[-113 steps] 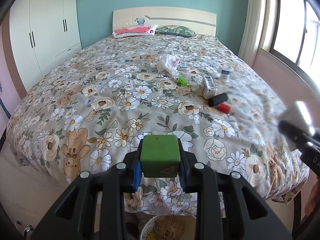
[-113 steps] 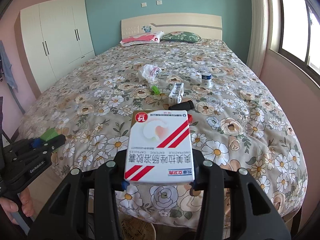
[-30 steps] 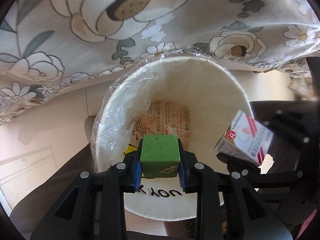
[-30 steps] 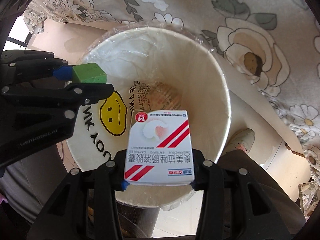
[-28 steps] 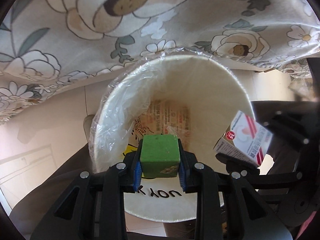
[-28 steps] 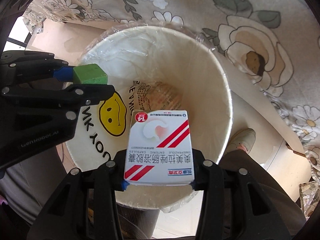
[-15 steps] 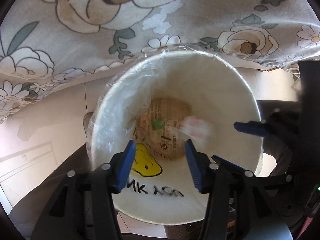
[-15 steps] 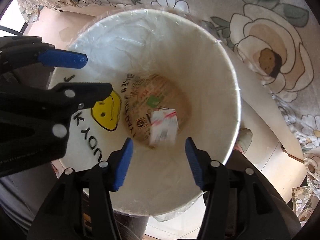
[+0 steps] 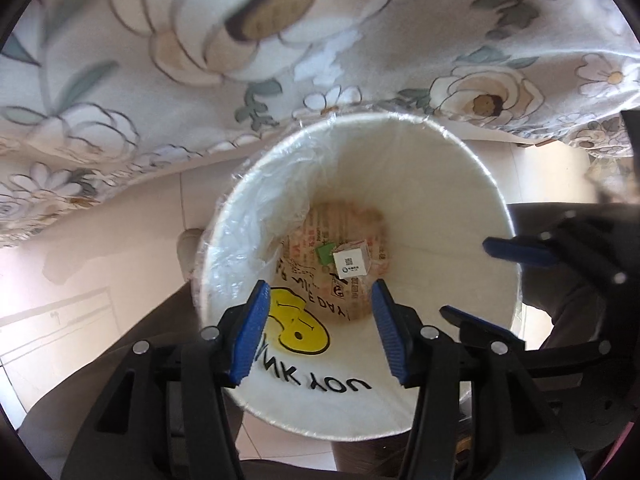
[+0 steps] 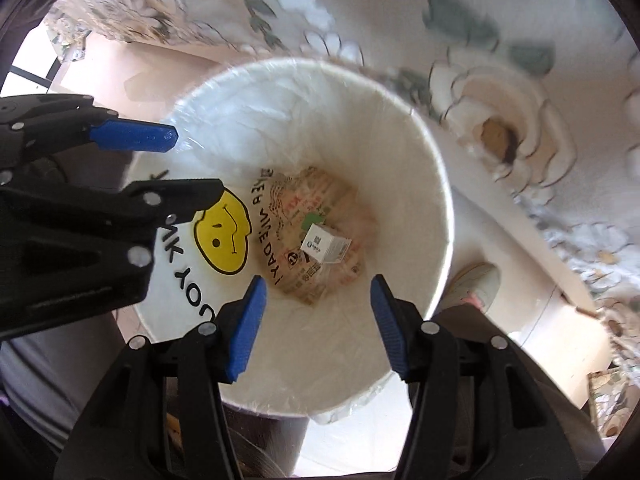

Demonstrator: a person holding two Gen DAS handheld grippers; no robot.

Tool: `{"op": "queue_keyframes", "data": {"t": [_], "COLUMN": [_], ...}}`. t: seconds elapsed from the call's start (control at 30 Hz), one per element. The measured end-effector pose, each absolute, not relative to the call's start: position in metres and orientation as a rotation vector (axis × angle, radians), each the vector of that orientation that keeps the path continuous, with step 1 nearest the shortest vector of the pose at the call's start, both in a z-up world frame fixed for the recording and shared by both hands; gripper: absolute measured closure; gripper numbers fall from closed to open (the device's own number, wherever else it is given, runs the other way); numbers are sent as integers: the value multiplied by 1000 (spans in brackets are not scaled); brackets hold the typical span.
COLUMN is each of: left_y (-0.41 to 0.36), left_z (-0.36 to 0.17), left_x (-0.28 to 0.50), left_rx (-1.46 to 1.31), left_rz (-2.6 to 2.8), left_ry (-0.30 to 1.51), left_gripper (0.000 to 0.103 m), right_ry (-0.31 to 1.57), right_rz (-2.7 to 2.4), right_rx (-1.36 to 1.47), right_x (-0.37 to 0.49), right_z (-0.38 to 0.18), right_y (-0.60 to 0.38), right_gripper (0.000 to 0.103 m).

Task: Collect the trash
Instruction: 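Move both open tools back toward the items on the bed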

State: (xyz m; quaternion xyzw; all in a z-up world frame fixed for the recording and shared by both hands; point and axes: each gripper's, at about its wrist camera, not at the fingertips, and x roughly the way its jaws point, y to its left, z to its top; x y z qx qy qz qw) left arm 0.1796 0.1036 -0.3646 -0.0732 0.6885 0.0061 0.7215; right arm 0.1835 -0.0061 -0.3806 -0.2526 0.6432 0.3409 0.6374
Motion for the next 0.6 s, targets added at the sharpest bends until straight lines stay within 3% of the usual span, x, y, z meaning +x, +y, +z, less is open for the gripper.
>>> {"op": "queue_keyframes", "data": {"t": [0.23,0.6], "left_y": [93,72], "left_z": [-304,-166], "left_x": [168,166], "left_rx": [-73,57], "left_rz": [0,-48], "left_ry": [1409,1169], "left_gripper": [48,48], "right_ry": [1334,1077], "right_rz": [803,806], "right_rx": [-583,-542], "right_x": [178,187], "right_z": [-313,-169], "right_y": [-15,-51], "right_gripper": [48,48]}}
